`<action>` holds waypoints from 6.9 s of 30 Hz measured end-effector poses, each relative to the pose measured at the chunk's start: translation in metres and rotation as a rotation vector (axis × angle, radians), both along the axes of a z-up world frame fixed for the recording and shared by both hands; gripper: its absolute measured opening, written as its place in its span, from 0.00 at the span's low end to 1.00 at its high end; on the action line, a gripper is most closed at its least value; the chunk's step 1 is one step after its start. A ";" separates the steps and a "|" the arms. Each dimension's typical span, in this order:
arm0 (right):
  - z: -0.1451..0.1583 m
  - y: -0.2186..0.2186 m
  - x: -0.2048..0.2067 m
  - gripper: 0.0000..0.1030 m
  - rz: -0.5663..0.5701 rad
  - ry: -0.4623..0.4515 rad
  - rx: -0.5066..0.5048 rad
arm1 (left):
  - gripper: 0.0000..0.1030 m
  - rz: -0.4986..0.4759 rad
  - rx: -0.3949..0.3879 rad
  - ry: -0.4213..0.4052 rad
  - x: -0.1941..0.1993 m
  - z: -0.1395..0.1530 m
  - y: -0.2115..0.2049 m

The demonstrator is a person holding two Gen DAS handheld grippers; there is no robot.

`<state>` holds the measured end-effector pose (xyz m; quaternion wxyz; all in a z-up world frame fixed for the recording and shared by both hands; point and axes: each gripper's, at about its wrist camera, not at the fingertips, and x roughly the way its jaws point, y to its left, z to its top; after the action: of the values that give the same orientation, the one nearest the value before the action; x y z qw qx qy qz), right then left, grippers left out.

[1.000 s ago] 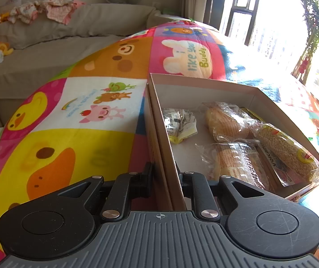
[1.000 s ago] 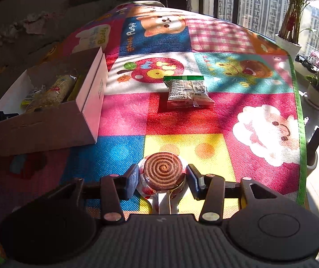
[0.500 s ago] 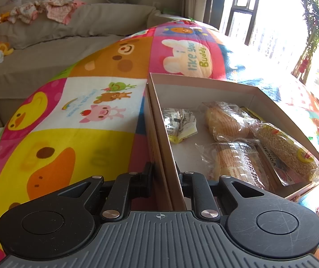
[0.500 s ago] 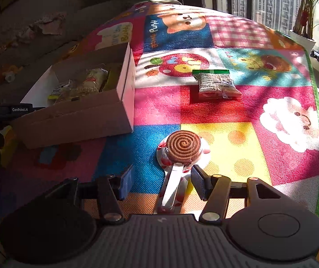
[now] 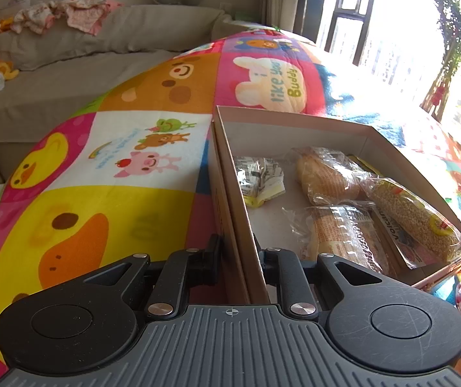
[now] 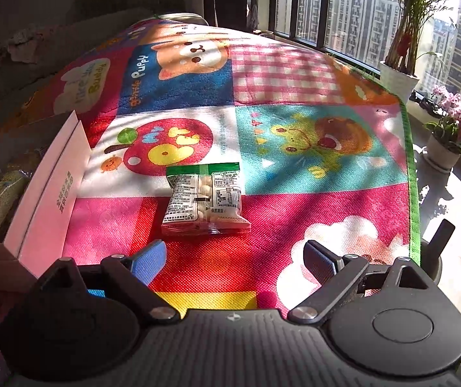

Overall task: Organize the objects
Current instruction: 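Reach the right tool to the white-and-green snack packet and grasp it, then carry the white-and-green packet into the box and open the right tool, then grasp the brown spiral lollipop on the mat with the right tool, then lift the lollipop, lower it into the box and open the right tool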

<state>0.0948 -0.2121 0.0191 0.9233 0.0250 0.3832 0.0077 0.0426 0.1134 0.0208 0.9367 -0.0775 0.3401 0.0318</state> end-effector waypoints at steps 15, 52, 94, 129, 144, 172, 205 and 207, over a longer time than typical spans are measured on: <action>-0.018 0.040 0.072 1.00 0.066 -0.004 0.063 | 0.18 0.001 -0.004 0.001 0.001 0.000 -0.001; 0.011 0.096 -0.139 0.68 0.243 0.029 -0.012 | 0.18 -0.005 0.002 0.005 0.002 0.000 -0.001; 0.067 0.106 -0.150 0.52 0.450 0.038 0.111 | 0.18 -0.014 0.012 0.018 0.001 0.002 0.000; 0.069 0.221 0.034 0.66 0.424 0.029 0.141 | 0.19 -0.016 -0.017 -0.002 -0.002 0.000 0.003; 0.032 0.039 -0.041 0.86 -0.041 0.017 -0.002 | 0.19 -0.015 -0.019 -0.006 -0.001 0.000 0.003; 0.000 0.075 -0.095 0.46 0.163 0.017 -0.055 | 0.18 -0.013 -0.015 -0.001 0.000 0.000 0.002; -0.002 0.080 -0.160 0.71 0.241 -0.006 -0.049 | 0.18 -0.016 -0.005 0.005 -0.003 -0.001 0.004; 0.000 0.085 -0.159 0.57 0.258 -0.007 -0.055 | 0.18 -0.016 -0.006 0.004 -0.003 -0.001 0.004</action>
<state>-0.0641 -0.1273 0.0188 0.9164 -0.0496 0.3799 0.1159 0.0394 0.1172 0.0194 0.9359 -0.0774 0.3429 0.0237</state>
